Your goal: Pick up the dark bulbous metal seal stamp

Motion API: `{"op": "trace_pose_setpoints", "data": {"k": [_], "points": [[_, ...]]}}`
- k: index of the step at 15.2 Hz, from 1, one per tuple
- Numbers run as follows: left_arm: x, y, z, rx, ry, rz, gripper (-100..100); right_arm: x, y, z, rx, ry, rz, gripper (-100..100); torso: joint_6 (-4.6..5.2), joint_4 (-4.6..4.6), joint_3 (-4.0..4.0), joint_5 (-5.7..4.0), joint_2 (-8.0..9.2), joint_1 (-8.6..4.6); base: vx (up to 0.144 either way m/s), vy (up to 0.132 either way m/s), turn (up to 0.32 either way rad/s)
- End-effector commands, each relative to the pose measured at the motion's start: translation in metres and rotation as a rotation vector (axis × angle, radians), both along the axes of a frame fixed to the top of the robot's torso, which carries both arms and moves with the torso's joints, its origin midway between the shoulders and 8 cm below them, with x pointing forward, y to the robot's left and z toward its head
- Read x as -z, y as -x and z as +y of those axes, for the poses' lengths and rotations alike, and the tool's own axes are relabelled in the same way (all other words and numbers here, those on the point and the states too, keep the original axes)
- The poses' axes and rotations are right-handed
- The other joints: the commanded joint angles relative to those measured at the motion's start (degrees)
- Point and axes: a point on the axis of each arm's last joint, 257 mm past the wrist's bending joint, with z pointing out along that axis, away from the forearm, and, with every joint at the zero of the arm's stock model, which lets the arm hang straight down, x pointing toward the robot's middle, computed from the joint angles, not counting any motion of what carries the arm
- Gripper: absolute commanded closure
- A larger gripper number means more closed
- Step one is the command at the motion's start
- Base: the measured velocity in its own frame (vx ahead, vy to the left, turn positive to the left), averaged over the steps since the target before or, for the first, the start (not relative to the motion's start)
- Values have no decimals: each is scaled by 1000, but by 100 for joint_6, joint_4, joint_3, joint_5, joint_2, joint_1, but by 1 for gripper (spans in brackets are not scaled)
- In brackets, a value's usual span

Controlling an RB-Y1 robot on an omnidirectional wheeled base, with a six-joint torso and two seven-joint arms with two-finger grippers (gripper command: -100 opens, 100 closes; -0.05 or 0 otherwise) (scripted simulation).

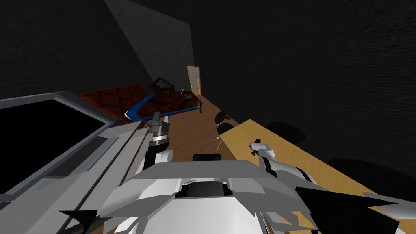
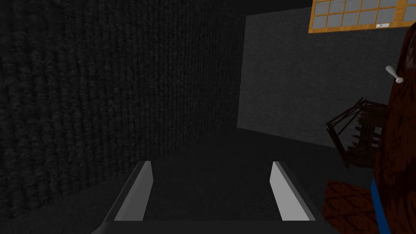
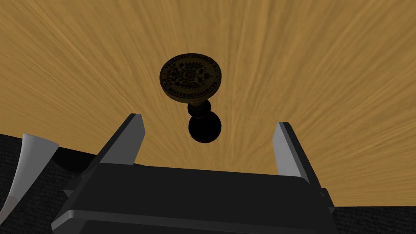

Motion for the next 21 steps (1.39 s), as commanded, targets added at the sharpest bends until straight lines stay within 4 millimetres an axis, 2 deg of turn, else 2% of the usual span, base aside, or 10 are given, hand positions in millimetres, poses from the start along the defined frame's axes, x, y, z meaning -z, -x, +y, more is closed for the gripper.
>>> {"op": "trace_pose_setpoints", "data": {"k": [1, 8, 9, 14, 21], "points": [[0, 0, 0, 0, 0, 0, 0, 4, 5, 2, 24, 1, -3, -100, 0, 0, 0, 0, 0, 0, -55, -71, 184], [0, 0, 0, 0, 0, 0, 0, 13, 14, 7, 64, 3, -3, -100, 3, 2, 7, -3, 12, -12, -54, -69, 120], [0, 0, 0, 0, 0, 0, 0, 13, 15, 7, 69, 3, -5, 100, 5, 2, 5, -2, 7, -5, -13, -14, 2], [0, 0, 0, 0, 0, 0, 0, 10, 11, 5, 51, 2, -4, 100, 2, -5, -12, -10, -21, -5, 3, 3, -31], [0, 0, 0, 0, 0, 0, 0, -3, -4, -2, -12, -1, -3, 100, 1, -10, -30, -2, -54, 30, 67, 79, -159]]}}
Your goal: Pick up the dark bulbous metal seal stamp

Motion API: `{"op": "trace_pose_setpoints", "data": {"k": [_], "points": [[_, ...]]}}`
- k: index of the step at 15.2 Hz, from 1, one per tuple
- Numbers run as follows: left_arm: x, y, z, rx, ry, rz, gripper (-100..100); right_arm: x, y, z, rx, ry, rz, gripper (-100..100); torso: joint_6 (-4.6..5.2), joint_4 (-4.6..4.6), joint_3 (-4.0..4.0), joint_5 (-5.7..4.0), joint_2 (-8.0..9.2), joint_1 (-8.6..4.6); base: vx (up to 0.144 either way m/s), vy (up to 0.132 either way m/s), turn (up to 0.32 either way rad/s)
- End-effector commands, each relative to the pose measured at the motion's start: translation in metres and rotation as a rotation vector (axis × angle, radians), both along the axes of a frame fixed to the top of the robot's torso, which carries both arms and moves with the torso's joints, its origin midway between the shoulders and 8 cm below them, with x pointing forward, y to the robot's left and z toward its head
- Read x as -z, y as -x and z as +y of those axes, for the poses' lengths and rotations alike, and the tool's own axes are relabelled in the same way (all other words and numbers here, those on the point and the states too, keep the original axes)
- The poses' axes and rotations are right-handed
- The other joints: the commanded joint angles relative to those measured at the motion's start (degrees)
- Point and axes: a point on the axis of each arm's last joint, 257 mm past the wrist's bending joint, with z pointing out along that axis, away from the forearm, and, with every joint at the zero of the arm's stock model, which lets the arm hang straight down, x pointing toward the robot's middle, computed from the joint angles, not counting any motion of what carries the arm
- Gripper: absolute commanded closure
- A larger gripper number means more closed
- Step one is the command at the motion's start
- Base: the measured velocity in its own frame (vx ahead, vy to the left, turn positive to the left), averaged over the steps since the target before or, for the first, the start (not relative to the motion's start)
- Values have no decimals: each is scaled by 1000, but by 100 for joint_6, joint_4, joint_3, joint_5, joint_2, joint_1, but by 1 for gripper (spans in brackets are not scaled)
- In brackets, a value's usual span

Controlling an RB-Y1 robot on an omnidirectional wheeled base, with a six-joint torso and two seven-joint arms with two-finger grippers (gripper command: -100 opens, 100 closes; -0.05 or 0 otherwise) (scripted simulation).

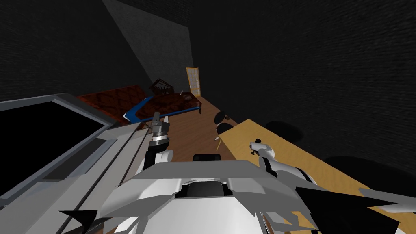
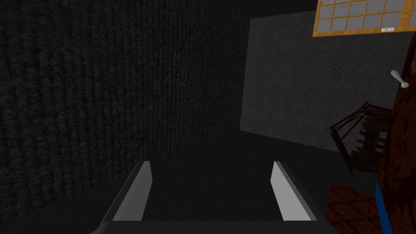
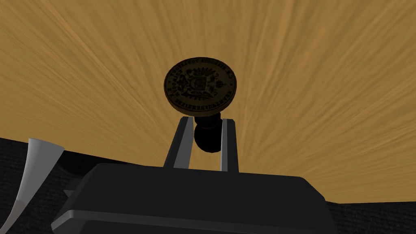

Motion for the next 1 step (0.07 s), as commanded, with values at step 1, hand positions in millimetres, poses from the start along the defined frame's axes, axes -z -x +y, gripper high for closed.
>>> {"op": "trace_pose_setpoints", "data": {"k": [1], "points": [[0, 0, 0, 0, 0, 0, 0, 0, 0, 0, 0, 0, 0, 100, 0, 0, 0, 0, 0, 0, 29, 39, -60]]}}
